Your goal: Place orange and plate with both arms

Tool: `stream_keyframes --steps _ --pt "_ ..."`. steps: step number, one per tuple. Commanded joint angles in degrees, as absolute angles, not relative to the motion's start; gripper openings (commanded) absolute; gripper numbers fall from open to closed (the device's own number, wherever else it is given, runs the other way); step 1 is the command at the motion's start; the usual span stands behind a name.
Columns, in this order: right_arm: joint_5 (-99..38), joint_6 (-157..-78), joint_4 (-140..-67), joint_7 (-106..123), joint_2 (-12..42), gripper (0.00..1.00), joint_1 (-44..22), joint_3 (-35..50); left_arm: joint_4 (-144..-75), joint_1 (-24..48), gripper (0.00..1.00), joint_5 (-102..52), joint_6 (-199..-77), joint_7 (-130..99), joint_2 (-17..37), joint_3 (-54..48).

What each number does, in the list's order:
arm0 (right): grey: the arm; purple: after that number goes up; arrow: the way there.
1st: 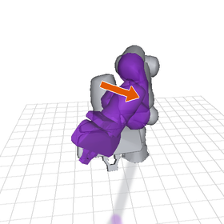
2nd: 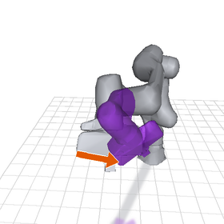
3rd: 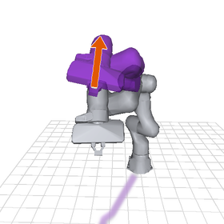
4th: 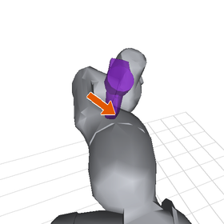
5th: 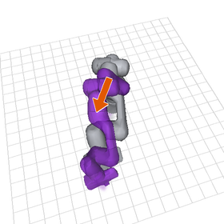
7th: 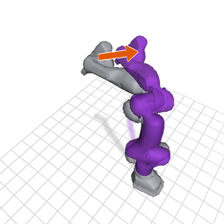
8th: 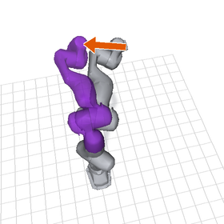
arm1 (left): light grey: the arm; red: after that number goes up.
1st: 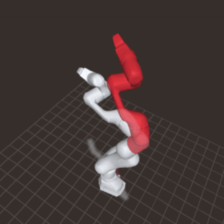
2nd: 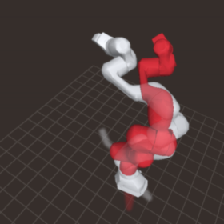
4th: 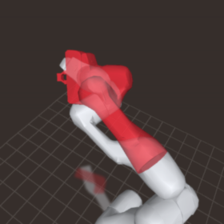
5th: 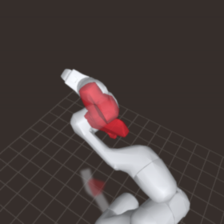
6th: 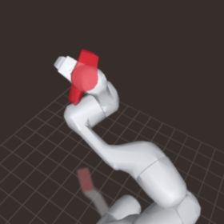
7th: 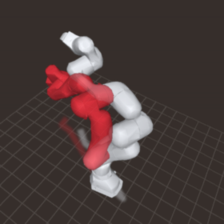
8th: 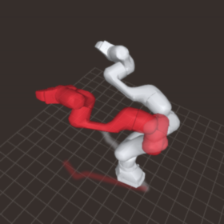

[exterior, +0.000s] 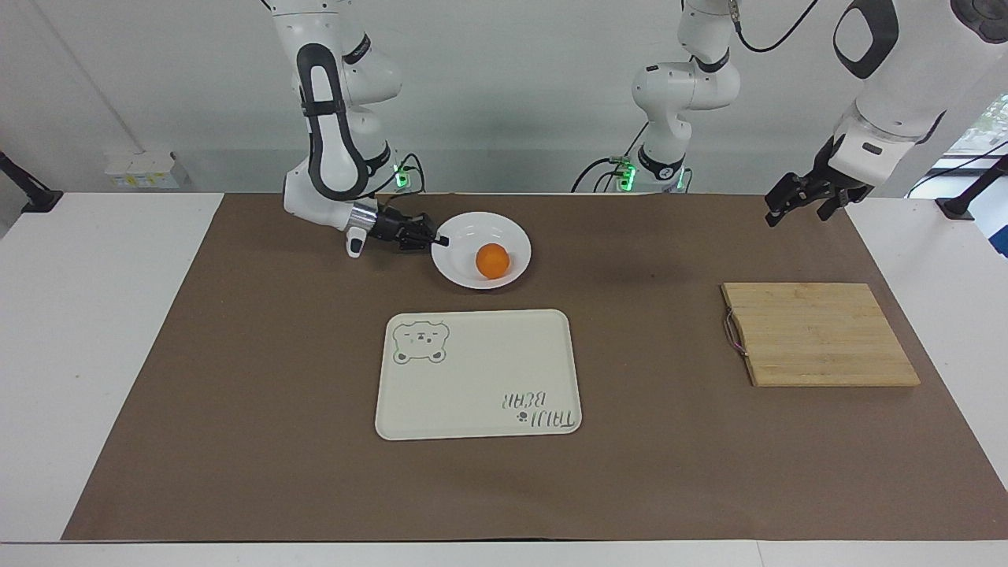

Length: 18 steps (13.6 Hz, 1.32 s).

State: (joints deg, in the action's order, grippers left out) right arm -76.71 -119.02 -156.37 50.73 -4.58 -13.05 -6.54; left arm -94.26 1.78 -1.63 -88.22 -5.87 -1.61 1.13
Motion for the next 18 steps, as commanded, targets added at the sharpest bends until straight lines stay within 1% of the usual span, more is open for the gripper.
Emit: stream_keyframes --steps 1,5,7,9,12,16,18 --pt "-78.7 -117.1 -154.8 52.3 -4.7 0.00 -12.6 -6.3 -93.9 1.3 1.00 -1.8 -87.3 -6.4 -1.8 0.9" --pt "-78.3 -116.5 -152.3 47.9 -6.6 0.00 -12.7 -6.3 -94.0 1.3 1.00 -1.8 -87.3 -6.4 -1.8 0.9" --pt "-76.5 -116.5 -148.6 42.5 -6.7 0.00 -12.9 -6.2 -93.9 1.3 1.00 -1.8 -87.3 -6.4 -1.9 0.9" --pt "-74.0 -116.5 -143.3 39.1 -3.4 0.00 -12.9 -6.2 -94.0 1.3 1.00 -1.8 -87.3 -6.4 -1.8 0.9" --pt "-73.8 -115.1 -135.8 35.6 1.2 0.00 -12.3 -6.2 -94.0 1.3 1.00 -1.8 -87.3 -6.4 -1.8 0.9" --pt "-72.4 -114.9 -124.0 27.8 8.2 0.00 -12.6 -6.2 -94.0 1.3 1.00 -1.8 -87.3 -6.4 -1.8 0.9" --pt "-71.5 -113.3 -117.6 23.8 12.0 0.00 -11.8 -6.2 -94.0 1.3 1.00 -1.8 -87.3 -6.4 -1.8 0.9"
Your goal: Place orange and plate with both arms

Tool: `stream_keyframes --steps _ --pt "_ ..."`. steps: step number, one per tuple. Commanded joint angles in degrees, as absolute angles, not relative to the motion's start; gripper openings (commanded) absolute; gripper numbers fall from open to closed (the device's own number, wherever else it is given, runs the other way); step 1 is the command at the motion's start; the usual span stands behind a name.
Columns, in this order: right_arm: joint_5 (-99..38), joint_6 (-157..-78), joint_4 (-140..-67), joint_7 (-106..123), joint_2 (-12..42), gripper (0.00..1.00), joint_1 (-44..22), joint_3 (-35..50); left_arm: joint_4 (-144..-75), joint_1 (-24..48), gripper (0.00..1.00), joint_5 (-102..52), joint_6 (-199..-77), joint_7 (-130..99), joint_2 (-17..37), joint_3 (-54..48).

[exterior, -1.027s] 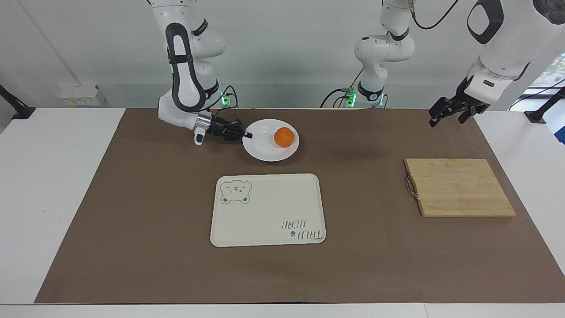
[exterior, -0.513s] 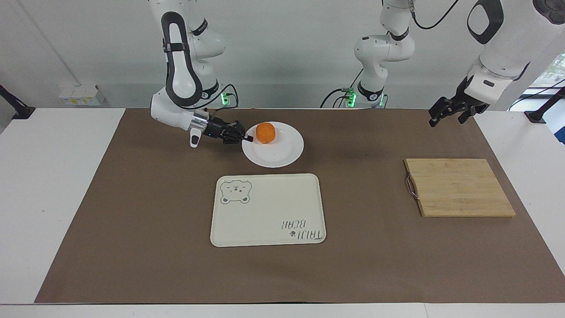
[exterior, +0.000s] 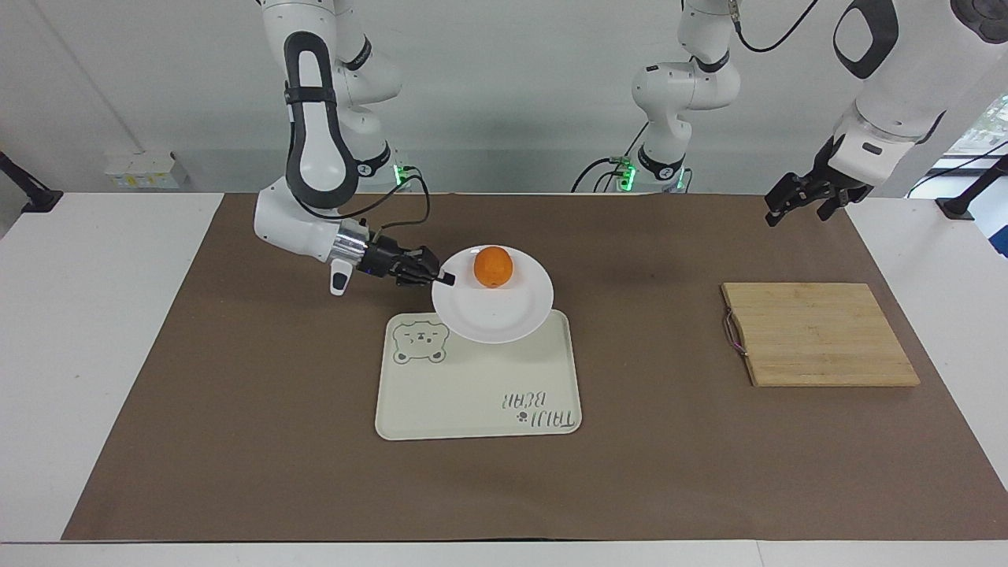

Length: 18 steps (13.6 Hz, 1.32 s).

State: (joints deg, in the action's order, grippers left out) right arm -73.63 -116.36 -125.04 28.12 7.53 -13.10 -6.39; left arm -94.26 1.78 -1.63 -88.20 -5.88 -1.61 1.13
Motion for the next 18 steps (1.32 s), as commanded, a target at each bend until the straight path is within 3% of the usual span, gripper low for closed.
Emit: stream_keyframes --steps 1,5,8,18 --pt "-71.4 -113.0 -114.8 23.0 14.1 0.00 -11.6 -6.2 -94.0 1.3 1.00 -1.8 -87.4 -6.4 -1.8 0.9" --pt "-71.4 -113.6 -105.3 23.0 22.7 0.00 -10.8 -6.2 -94.0 1.3 1.00 -1.8 -87.4 -6.4 -1.8 0.9" --pt "-71.2 -114.0 -103.5 23.9 27.0 0.00 -10.8 -6.2 -94.0 1.3 1.00 -1.8 -87.4 -6.4 -1.8 0.9" --pt "-68.8 -114.3 -106.2 28.5 27.7 0.00 -10.3 -6.4 -94.0 1.3 1.00 -1.8 -87.3 -6.4 -1.8 0.9"
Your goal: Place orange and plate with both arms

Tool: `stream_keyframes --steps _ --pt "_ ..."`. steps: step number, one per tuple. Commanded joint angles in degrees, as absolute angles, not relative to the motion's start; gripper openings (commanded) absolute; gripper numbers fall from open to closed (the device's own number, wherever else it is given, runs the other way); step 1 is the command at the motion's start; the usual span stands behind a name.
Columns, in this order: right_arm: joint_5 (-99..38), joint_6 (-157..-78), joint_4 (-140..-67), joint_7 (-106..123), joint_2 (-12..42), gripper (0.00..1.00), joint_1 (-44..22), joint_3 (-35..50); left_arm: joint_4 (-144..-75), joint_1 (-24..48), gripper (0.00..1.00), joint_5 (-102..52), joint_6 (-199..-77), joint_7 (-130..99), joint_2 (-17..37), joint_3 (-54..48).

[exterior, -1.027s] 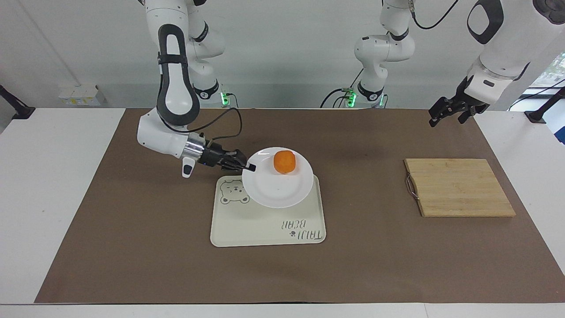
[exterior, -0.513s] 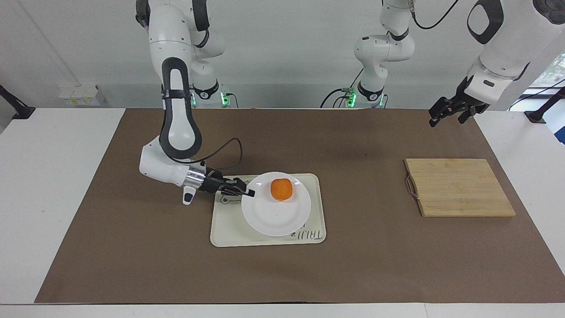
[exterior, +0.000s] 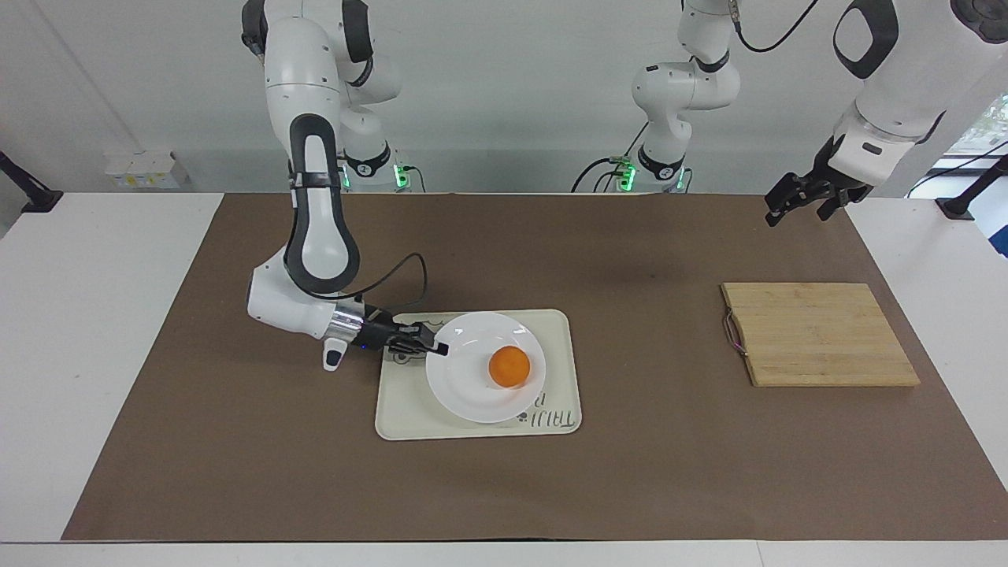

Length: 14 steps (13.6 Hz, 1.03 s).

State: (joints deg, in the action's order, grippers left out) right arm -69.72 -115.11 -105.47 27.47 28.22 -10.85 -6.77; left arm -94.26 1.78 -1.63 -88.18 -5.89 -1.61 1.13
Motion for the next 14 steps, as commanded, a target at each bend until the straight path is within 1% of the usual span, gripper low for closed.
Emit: stream_keyframes --steps 1,6,7,8,9,10,12,14 --pt "-68.8 -114.3 -107.0 28.7 27.3 0.00 -10.2 -6.4 -94.0 1.3 1.00 -1.8 -87.3 -6.4 -1.8 0.9" --pt "-68.4 -115.9 -108.7 28.8 26.8 0.00 -10.3 -6.5 -94.0 1.3 1.00 -1.8 -87.3 -6.4 -1.8 0.9" --pt "-68.1 -115.8 -108.6 28.8 26.8 0.22 -10.3 -6.6 -94.0 1.3 1.00 -1.8 -87.3 -6.4 -1.8 0.9" --pt "-66.8 -115.9 -108.3 28.6 26.9 0.50 -10.4 -6.5 -94.0 1.3 1.00 -1.8 -87.3 -6.4 -1.8 0.9" --pt "-66.2 -115.9 -107.8 28.5 27.0 0.90 -10.3 -6.5 -93.9 1.3 1.00 -1.8 -87.3 -6.4 -1.8 0.9" --pt "-66.1 -115.9 -107.6 28.3 26.9 1.00 -10.3 -6.5 -94.0 1.3 1.00 -1.8 -87.3 -6.4 -1.8 0.9" --pt "-64.5 -115.9 -107.0 26.8 26.2 1.00 -10.4 -6.7 -94.0 1.3 1.00 -1.8 -87.3 -6.4 -1.8 0.9" --pt "-58.6 -115.9 -104.7 23.5 25.9 1.00 -10.3 -6.7 -93.9 1.3 1.00 -1.8 -87.3 -6.4 -1.8 0.9"
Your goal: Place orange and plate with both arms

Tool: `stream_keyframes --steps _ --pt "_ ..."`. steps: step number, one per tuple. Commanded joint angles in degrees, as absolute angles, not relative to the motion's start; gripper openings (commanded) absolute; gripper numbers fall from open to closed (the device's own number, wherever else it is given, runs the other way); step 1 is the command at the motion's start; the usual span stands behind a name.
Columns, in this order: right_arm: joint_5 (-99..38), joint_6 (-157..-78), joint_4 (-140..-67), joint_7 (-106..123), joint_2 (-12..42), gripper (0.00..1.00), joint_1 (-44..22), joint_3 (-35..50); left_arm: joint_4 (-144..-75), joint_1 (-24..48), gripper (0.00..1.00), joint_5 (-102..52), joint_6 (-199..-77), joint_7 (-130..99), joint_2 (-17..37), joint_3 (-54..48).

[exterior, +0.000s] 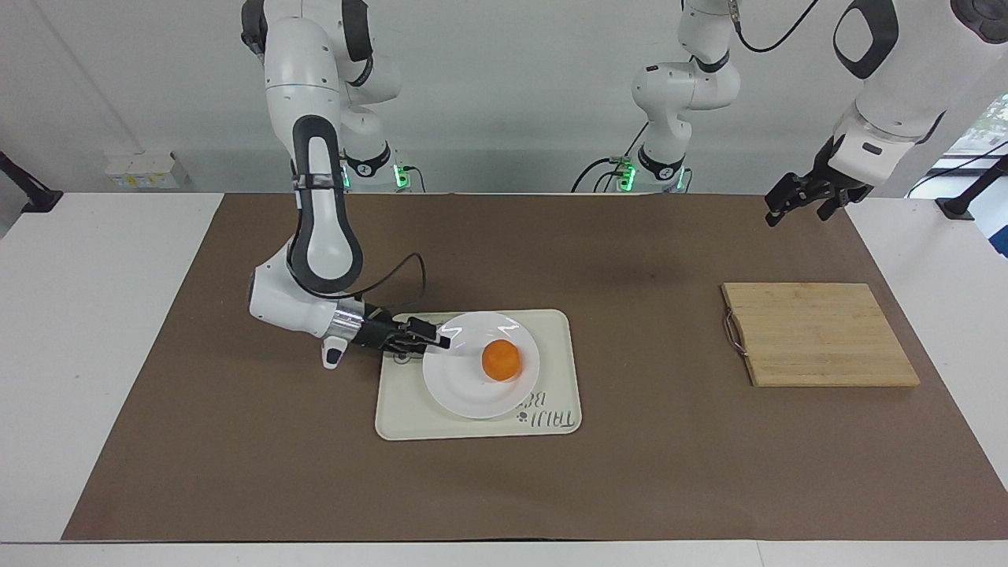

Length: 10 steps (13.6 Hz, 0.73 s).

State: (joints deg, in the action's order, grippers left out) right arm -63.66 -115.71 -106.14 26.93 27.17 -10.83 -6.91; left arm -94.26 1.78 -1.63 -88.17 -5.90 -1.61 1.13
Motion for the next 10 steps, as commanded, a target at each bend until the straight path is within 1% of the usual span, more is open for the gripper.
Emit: stream_keyframes --steps 1,4,7,10 --pt "-56.3 -115.8 -103.5 21.7 25.8 1.00 -10.2 -6.8 -93.9 1.3 1.00 -1.8 -87.3 -6.4 -1.8 0.9" --pt "-51.1 -115.9 -103.1 18.8 23.6 1.00 -10.2 -8.1 -94.0 1.3 1.00 -1.8 -87.3 -6.4 -1.8 0.9" --pt "-36.5 -116.5 -102.8 8.6 18.0 1.00 -10.2 -8.1 -93.9 1.3 1.00 -1.8 -87.3 -6.4 -1.8 0.9" --pt "-24.1 -114.1 -102.9 0.6 12.9 1.00 -10.2 -8.1 -94.0 1.3 1.00 -1.8 -87.3 -6.4 -1.8 0.9"
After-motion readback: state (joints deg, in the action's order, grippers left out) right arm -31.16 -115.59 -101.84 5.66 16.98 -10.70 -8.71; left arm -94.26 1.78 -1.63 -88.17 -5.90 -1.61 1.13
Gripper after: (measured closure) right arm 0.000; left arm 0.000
